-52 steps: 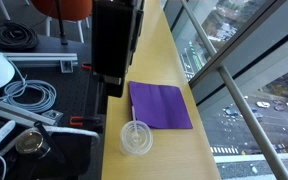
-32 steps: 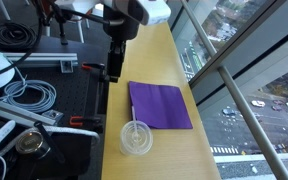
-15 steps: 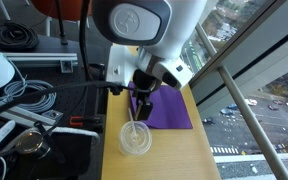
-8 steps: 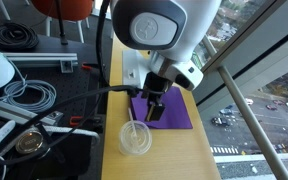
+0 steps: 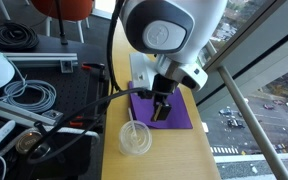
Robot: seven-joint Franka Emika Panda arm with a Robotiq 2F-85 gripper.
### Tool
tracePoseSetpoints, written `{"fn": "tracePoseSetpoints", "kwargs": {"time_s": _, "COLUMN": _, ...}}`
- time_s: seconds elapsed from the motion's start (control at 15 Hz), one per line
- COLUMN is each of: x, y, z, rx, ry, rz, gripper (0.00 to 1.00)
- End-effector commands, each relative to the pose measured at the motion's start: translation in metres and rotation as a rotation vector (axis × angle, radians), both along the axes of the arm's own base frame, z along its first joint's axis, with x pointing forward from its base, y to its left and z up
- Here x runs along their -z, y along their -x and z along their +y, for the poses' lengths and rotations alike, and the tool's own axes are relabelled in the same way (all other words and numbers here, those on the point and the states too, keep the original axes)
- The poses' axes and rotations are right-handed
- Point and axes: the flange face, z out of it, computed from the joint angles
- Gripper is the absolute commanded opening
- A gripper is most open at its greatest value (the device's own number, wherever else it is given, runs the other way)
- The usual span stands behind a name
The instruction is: Open the file
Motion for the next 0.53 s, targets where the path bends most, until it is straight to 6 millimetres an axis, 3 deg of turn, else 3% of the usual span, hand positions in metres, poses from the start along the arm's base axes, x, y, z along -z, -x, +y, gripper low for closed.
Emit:
{"fn": "tracePoseSetpoints", "kwargs": {"time_s": 0.0, "x": 0.012, "y": -0.011, "z": -0.008, "rx": 0.005, "ry": 0.009, "rz": 0.006, "gripper": 1.0}}
{"fn": "tracePoseSetpoints", "kwargs": {"time_s": 0.47, "x": 0.044, "y": -0.019, "z": -0.02, "rx": 0.035, "ry": 0.012, "rz": 0.054, "gripper": 1.0}}
